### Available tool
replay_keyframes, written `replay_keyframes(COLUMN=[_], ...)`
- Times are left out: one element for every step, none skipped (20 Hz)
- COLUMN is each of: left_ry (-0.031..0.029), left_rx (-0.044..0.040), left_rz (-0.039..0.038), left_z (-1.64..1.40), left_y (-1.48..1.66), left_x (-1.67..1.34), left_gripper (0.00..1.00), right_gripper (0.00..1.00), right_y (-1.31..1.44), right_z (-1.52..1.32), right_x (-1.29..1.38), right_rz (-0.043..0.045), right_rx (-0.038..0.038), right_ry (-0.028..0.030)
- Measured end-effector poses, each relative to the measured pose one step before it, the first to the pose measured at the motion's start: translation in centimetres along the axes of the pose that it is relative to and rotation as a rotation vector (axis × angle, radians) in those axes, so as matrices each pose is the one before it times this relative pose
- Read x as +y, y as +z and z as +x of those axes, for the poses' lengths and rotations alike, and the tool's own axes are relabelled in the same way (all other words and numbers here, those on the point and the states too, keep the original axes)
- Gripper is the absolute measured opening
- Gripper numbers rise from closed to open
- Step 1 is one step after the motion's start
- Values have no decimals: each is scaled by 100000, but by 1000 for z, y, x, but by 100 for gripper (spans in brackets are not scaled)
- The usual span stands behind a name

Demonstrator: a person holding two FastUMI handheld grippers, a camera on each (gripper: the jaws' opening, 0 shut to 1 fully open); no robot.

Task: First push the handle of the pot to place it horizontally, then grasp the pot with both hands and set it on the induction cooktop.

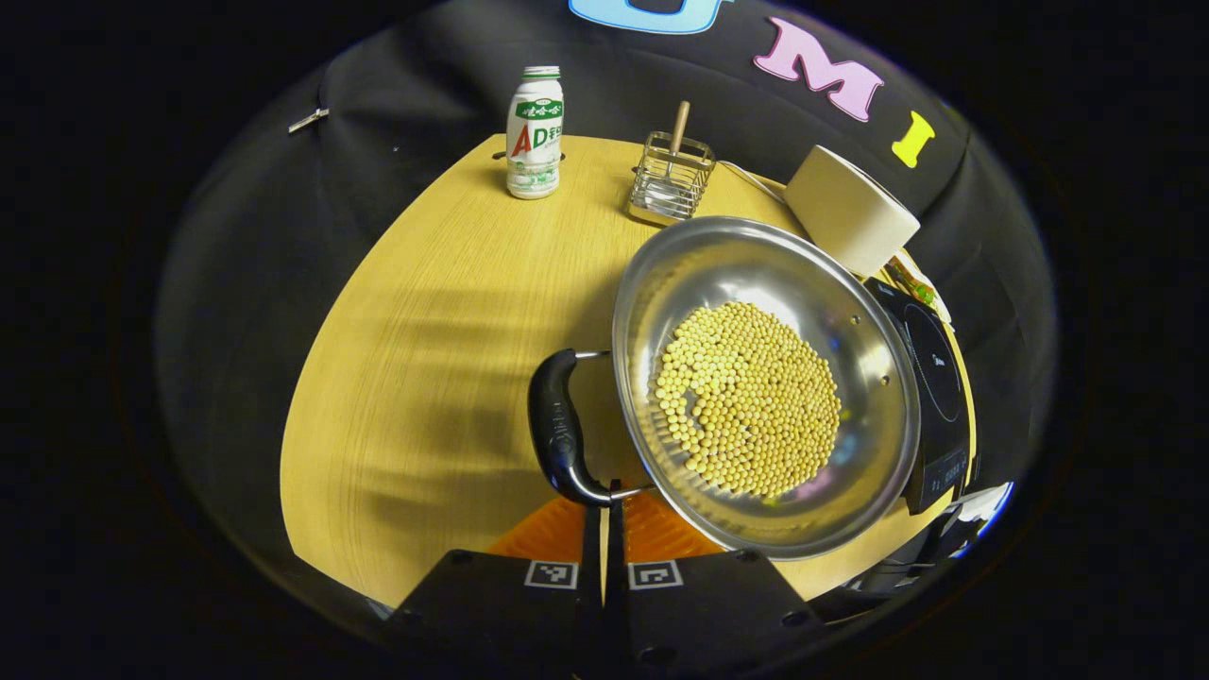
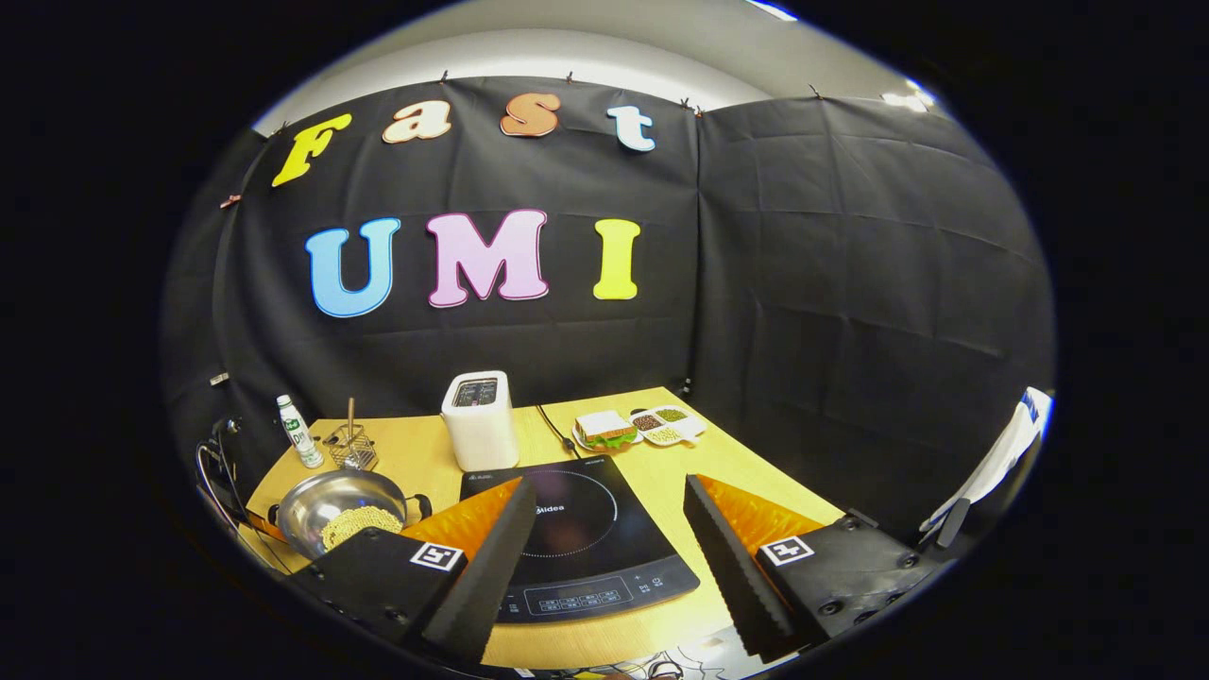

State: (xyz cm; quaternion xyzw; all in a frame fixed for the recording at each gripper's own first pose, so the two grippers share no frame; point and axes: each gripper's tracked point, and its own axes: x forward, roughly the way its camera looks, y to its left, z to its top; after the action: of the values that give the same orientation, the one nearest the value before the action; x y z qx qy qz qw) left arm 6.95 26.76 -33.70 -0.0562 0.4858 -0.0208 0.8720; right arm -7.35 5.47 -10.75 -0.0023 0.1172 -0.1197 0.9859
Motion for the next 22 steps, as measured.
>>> replay_keyframes(left_ry=[-69,145,306,290,291,233,161,148,44,-140,257,438,974,1677,1344,849,403,814,639,-218,-811,-485], left_rx=[94,35,-125,-206,-297,-224,-27,-130,-343,-563,-647,-769,-942,-292,-634,-1641,-2197,-2099,-2806,-2811,-2670,-2736], left_rz=[175,277,288,264,372,133,-87,-103,-260,203,382,123,-398,-884,-885,-471,-145,-267,-267,-448,-14,686], left_z=[72,159,161,113,161,257,43,-31,147,71,28,-181,-279,-481,-572,-766,-767,-840,-996,-804,-1006,-804], left_y=[393,320,374,260,398,273,212,108,249,310,240,-169,4,-162,-165,41,243,362,385,740,718,727], left_x=[234,269,229,271,239,285,351,332,262,76,64,334,315,496,316,314,287,327,284,25,-137,-109], left_gripper=[5,5,5,5,5,5,5,5,5,5,5,5,5,5,5,5,7,7,10,13,27,24], right_gripper=[98,98,98,98,98,98,98,98,98,99,99,98,98,98,98,98,98,98,99,98,98,98], right_y=[21,86,-22,-192,-97,-139,-225,-173,-27,33,-120,-190,-265,-195,-125,63,384,251,-169,-186,-118,-267], right_z=[38,77,-21,6,8,80,22,17,-17,66,145,169,187,265,313,230,377,408,458,615,694,771], right_x=[107,39,109,186,75,107,166,248,253,251,340,441,479,620,679,981,1130,943,945,1118,1055,1039], right_rz=[-1127,-985,-648,-511,-415,-352,-359,-370,-298,-561,-758,-691,-294,208,404,344,-383,-817,-164,544,913,1617], right_rx=[-147,-204,333,660,448,630,786,707,442,190,507,875,979,1149,1127,-89,-834,-268,572,1176,1391,1906], right_ry=[126,116,599,411,-6,189,224,413,502,584,865,1054,1287,1413,1659,2580,2593,2120,2718,2861,2832,2639])
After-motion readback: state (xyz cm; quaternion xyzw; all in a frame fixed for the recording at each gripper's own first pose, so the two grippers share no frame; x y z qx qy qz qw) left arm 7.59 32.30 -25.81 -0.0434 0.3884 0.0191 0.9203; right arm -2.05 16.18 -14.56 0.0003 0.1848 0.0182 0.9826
